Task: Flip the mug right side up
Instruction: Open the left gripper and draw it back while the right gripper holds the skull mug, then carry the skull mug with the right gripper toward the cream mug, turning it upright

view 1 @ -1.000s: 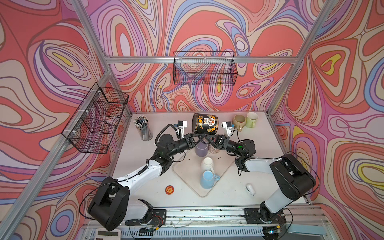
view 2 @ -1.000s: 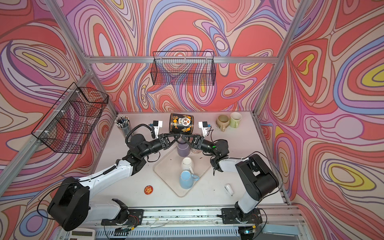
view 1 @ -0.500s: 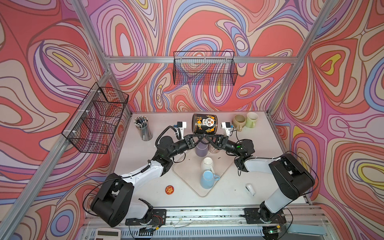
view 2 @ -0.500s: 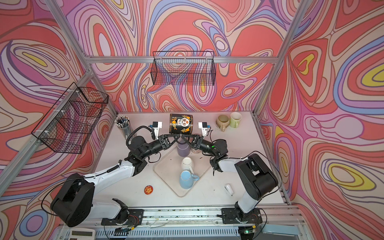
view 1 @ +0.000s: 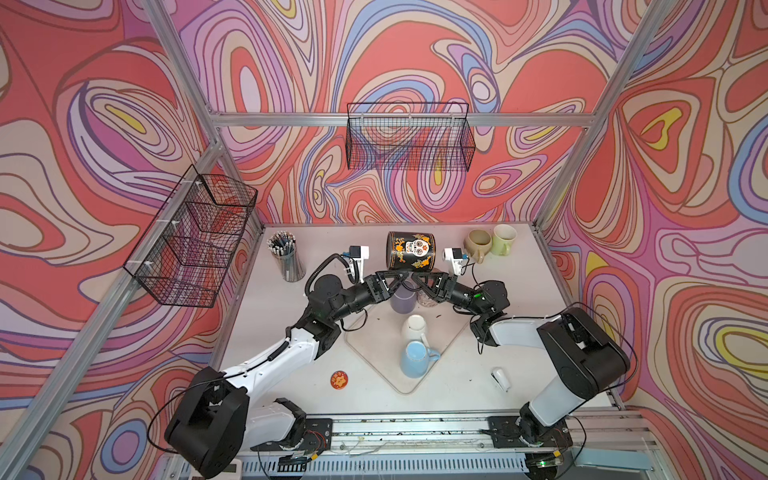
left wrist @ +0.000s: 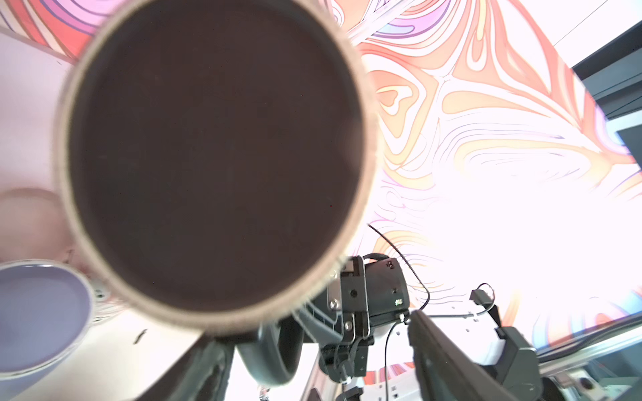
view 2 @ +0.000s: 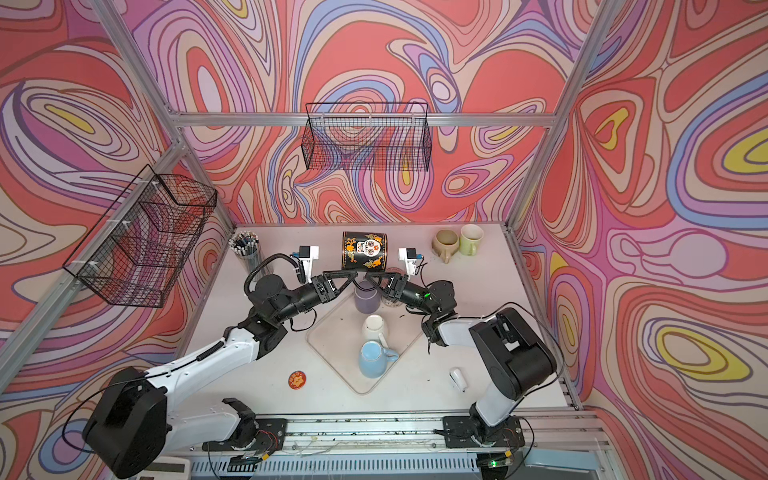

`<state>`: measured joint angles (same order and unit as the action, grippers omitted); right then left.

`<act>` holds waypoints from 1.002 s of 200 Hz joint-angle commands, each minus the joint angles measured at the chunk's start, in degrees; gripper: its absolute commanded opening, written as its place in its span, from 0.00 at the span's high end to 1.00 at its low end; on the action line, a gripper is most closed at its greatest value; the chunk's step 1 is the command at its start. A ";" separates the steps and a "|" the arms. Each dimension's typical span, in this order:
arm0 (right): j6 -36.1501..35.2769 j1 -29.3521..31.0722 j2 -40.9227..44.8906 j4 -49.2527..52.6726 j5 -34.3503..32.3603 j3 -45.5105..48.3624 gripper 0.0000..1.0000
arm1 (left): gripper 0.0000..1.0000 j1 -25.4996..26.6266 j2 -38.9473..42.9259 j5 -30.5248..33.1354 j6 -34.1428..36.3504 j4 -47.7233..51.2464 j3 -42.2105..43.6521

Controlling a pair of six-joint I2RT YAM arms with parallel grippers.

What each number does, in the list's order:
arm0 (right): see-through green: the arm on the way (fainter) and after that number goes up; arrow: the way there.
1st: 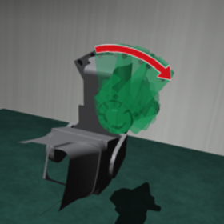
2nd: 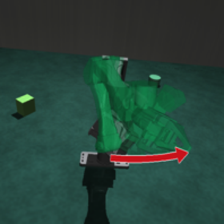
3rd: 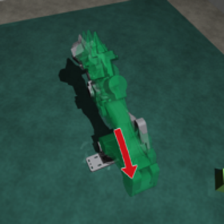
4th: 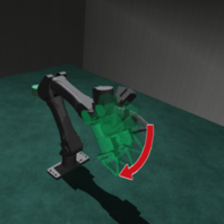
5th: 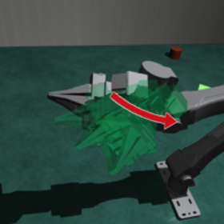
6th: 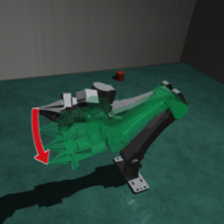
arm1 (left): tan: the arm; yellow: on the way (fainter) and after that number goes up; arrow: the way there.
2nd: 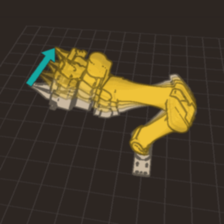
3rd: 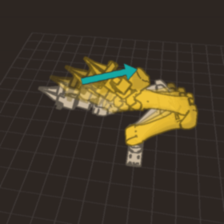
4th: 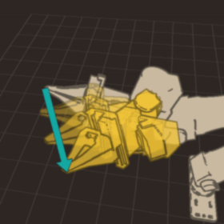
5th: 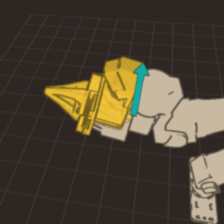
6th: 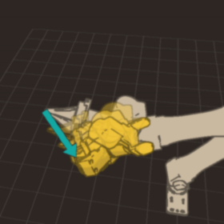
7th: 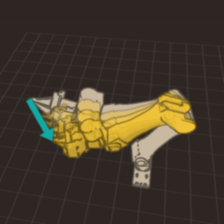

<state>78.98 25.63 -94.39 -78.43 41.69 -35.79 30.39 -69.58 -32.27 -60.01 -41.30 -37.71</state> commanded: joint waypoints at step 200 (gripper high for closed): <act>-46.66 -4.63 15.96 89.38 -17.28 -32.62 1.00 | 0.00 -1.30 22.40 30.28 26.08 66.27 -14.98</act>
<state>38.87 21.02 -77.30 7.55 28.29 -60.97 29.52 -45.84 -4.93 -38.96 16.27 -49.47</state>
